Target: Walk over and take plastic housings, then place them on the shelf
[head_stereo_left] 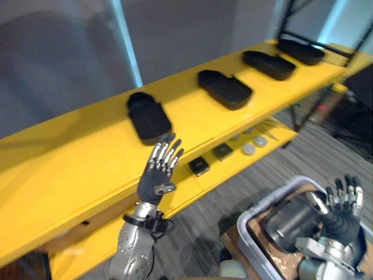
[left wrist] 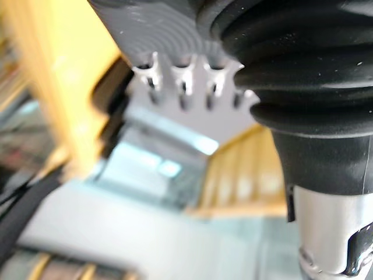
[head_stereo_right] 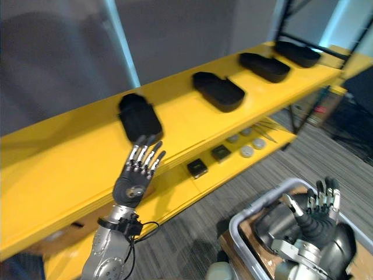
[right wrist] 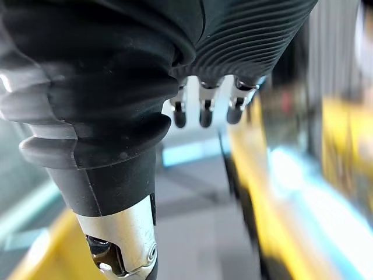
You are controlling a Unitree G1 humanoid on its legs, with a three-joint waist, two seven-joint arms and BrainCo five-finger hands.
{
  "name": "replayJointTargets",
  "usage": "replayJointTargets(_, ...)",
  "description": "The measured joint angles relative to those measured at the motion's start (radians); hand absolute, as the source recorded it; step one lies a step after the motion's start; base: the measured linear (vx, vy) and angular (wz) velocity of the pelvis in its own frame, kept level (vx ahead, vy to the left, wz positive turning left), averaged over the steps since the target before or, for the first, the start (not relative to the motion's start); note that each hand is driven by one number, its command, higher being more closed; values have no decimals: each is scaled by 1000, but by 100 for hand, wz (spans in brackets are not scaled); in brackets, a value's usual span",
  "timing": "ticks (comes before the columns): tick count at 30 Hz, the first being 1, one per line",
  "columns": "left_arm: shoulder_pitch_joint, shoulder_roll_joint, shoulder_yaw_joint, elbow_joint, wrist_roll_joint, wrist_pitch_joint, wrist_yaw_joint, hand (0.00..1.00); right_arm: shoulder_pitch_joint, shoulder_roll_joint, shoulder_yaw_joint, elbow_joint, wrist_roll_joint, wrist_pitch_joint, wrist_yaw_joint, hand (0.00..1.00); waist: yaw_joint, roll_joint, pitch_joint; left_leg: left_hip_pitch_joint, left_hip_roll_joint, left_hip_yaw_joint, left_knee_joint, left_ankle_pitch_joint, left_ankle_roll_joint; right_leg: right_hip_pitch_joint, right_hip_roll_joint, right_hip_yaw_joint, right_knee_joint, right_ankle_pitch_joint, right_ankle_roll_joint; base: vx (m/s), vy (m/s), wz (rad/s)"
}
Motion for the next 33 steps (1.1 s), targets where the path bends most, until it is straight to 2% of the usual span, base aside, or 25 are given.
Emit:
replayJointTargets(4, -54, 1, -39, 30, 5, 2, 31, 0, -6, 0, 0, 12, -6, -25, 0, 0, -10, -3, -10, 16, 27, 68, 4, -14, -25, -29, 30, 0, -13, 22, -15, 33, -63, -66)
replayJointTargets(5, -68, -2, -52, 36, 4, 2, 32, 0, -9, -3, 1, 12, -16, -35, 0, 0, -11, -3, -12, 19, 35, 84, 18, -16, -37, -25, 41, 1, -23, 52, -15, 117, -104, -46)
replayJointTargets(8, -90, -16, -58, 40, 6, 3, 30, 0, -51, -20, 0, 12, -18, -37, 15, 0, -13, 17, -5, 12, 100, 107, 126, -74, -55, -2, 84, 21, -49, 80, -10, 91, -91, -44)
replayJointTargets(9, -95, -30, -56, 41, 8, 3, 32, 0, -74, -42, 1, 14, -17, -30, 34, 0, -9, 27, -1, 2, 129, 83, 194, -111, -39, 5, 101, 34, -48, 80, -10, 54, -81, -49)
replayJointTargets(10, -95, -33, -54, 41, 8, 2, 34, 0, -88, -52, 3, 19, -17, -26, 49, 0, -4, 30, -2, -10, 140, 45, 238, -129, -15, 5, 107, 49, -49, 80, -10, 38, -77, -64)
replayJointTargets(11, -95, -32, -48, 41, 8, 1, 43, 0, -123, -75, 7, 33, -16, -17, 80, 0, 10, 36, 3, -52, 157, -67, 353, -166, 48, 6, 115, 81, -48, 79, -10, 17, -41, -63)
replayJointTargets(12, -94, -32, -42, 40, 9, 2, 46, 0, -142, -87, 8, 39, -16, -15, 94, 0, 19, 41, 7, -79, 160, -131, 418, -184, 79, 6, 120, 106, -47, 79, -11, 4, 19, -97)
replayJointTargets(13, -86, -35, -23, 36, 11, 2, 57, 0, -186, -122, 18, 44, -15, -9, 115, 0, 38, 53, 25, -127, 157, -267, 529, -226, 114, 4, 125, 158, -48, 71, -21, -41, 146, -125)
replayJointTargets(14, -71, -32, -4, 33, 19, 2, 72, 0, -233, -166, 40, 53, -7, 3, 134, 0, 56, 89, 30, -145, 139, -398, 587, -271, 118, -7, 148, 205, -51, 68, -22, -79, 248, -133)
replayJointTargets(16, -35, -33, 37, 32, 36, 1, 80, 0, -308, -202, 75, 102, 2, 22, 148, 0, 67, 128, 28, -142, 103, -483, 564, -301, 102, -58, 167, 245, -27, 71, -20, -79, 253, -93)
replayJointTargets(17, -31, -33, 49, 32, 37, 0, 82, 0, -319, -200, 80, 114, 3, 26, 149, 0, 67, 127, 33, -141, 92, -480, 557, -302, 100, -72, 159, 247, -18, 72, -20, -53, 184, -41)
replayJointTargets(19, -30, -31, 76, 23, 37, -21, 87, 0, -322, -194, 111, 139, 5, 55, 151, 0, 76, 102, 69, -143, 58, -467, 526, -308, 89, -107, 127, 248, 10, 79, -9, -87, 173, 0)
replayJointTargets(22, -20, -31, 94, 5, 37, -49, 91, 0, -331, -180, 132, 165, 3, 63, 148, 0, 82, 98, 105, -142, 57, -480, 527, -334, 51, -114, 125, 227, 36, 83, -1, -75, 100, 11)
replayJointTargets(25, -8, -31, 102, -34, 36, -74, 91, 0, -319, -150, 132, 187, -1, 60, 146, 0, 86, 98, 120, -141, 47, -503, 551, -362, 56, -121, 119, 202, 82, 84, 3, -84, 63, 4)
replayJointTargets(28, -3, -34, 91, -70, 26, -75, 74, 0, -248, -114, 133, 191, -27, 44, 154, 0, 89, 94, 126, -123, 44, -497, 562, -434, 49, -114, 115, 207, 97, 102, 30, -148, 106, -16)
replayJointTargets(29, 3, -33, 91, -69, 20, -72, 70, 0, -233, -104, 134, 191, -27, 43, 157, 0, 94, 88, 130, -123, 41, -494, 577, -444, 52, -111, 110, 206, 96, 108, 39, -184, 83, -22)
replayJointTargets(30, 5, -32, 82, -69, 4, -59, 66, 0, -204, -88, 136, 186, -19, 41, 177, 0, 101, 69, 142, -125, 34, -482, 610, -454, 66, -95, 94, 194, 75, 128, 41, -231, 69, -28)
replayJointTargets(31, 22, -30, 82, -73, 6, -51, 66, 0, -181, -79, 150, 184, -16, 40, 191, 0, 107, 54, 148, -127, 29, -465, 621, -455, 72, -80, 85, 181, 38, 140, 17, -289, 77, -37)
replayJointTargets(32, 48, -35, 80, -69, 6, -43, 66, 0, -173, -75, 179, 183, -15, 40, 206, 0, 114, 62, 151, -137, 40, -449, 619, -442, 84, -85, 67, 140, 33, 84, 2, -330, 48, -31)
replayJointTargets(33, 58, -34, 80, -67, 5, -33, 65, 0, -184, -75, 208, 179, -16, 35, 219, 0, 117, 69, 149, -161, 70, -440, 613, -419, 83, -126, 65, 55, 133, 53, -42, -237, 19, -23)
